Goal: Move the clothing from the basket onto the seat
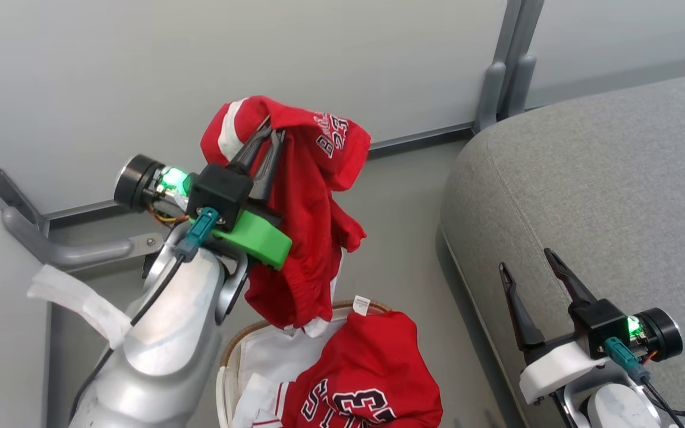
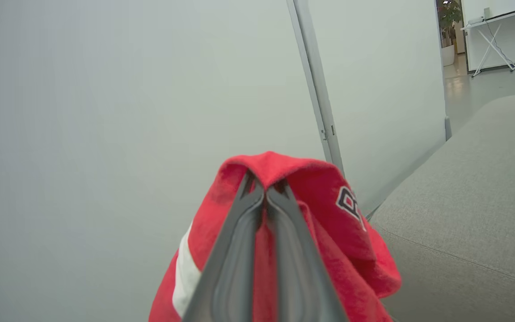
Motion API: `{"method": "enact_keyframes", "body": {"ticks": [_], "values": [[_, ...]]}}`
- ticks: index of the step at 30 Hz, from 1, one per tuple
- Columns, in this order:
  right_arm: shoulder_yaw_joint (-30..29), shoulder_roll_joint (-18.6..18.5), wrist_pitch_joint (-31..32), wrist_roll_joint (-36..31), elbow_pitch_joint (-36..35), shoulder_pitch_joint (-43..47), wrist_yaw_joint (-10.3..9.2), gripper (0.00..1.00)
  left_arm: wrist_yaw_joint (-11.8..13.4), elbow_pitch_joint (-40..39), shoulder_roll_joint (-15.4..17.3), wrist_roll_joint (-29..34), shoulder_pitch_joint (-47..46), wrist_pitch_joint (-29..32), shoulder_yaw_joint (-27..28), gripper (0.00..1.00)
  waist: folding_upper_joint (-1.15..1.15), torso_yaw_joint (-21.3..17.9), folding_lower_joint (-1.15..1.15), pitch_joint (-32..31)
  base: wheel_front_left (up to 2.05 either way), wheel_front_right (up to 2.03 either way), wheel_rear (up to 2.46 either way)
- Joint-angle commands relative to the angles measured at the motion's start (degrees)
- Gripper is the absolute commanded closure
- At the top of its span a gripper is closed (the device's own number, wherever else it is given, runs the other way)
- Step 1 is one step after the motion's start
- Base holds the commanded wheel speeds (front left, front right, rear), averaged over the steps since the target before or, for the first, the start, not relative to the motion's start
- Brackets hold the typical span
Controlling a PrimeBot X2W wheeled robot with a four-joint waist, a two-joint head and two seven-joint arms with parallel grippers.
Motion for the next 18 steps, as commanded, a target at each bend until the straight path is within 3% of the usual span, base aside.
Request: {"method": "enact_keyframes", "body": {"ticks": [1, 18], "values": [[0.2, -0.2, -0.1, -0.5, -0.2, 0.8, -0.04, 0.0, -0.3, -0.4, 0.3, -0.3, -1.3, 0.0, -0.6, 1.0, 0.0, 0.6, 0.01, -1.9, 0.0, 0.0, 0.0], [7.3, -0.2, -0.1, -3.2, 2.5, -6.3, -0.04, 0.0, -0.4, -2.0, 2.4, -4.3, -11.2, 0.0, -9.7, 1.0, 0.0, 2.2, 0.01, -2.0, 0.0, 0.0, 0.0]]}}
